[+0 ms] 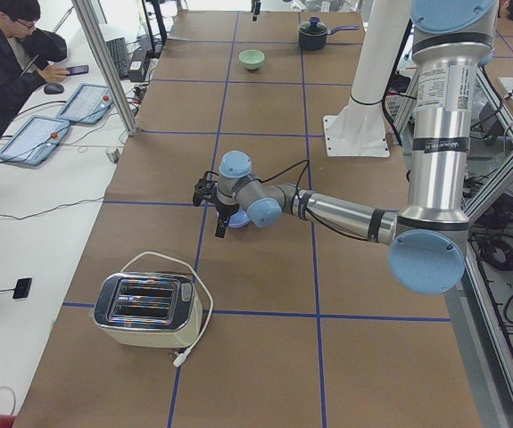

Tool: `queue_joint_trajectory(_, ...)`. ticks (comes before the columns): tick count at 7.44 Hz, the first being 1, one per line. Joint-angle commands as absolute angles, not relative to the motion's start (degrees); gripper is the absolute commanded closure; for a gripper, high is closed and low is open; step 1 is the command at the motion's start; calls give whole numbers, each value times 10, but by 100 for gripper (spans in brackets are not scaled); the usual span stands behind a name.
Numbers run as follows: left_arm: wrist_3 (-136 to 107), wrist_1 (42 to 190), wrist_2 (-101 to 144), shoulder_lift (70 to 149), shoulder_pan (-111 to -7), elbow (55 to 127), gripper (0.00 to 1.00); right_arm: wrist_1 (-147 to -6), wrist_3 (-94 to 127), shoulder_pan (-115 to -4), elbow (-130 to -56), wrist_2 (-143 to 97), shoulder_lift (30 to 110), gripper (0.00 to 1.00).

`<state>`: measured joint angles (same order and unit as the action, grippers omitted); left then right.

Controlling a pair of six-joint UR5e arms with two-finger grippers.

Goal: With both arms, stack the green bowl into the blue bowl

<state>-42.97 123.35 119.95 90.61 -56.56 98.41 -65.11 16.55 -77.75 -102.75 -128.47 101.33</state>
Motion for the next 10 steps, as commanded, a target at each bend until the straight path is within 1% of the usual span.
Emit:
queue_joint_trajectory(1,-445,1267,1190,911,-527,962,6,-650,164,-777,-1027,-1284,1014,0)
queue_joint_trajectory(2,-443,1280,1190,911,-520,960,24,-650,166,-777,-1027,-1284,1015,0)
queue_joint_trajectory(4,-441,1280,1189,911,-513,959,71,-650,167,-777,-1027,-1283,1015,0)
queue_joint_trajectory(5,-441,1280,1187,911,-513,956,88,-650,167,-777,-1027,-1282,1015,0)
queue_joint_trajectory(6,-439,1280,1186,911,-513,956,100,-650,167,-777,-1027,-1282,1015,0)
queue_joint_trajectory(8,-439,1281,1186,913,-513,963,100,-650,167,-777,-1027,-1283,1015,0)
queue_joint_trajectory(10,-445,1256,1194,934,-513,988,100,-650,167,-777,-1027,-1283,1015,0)
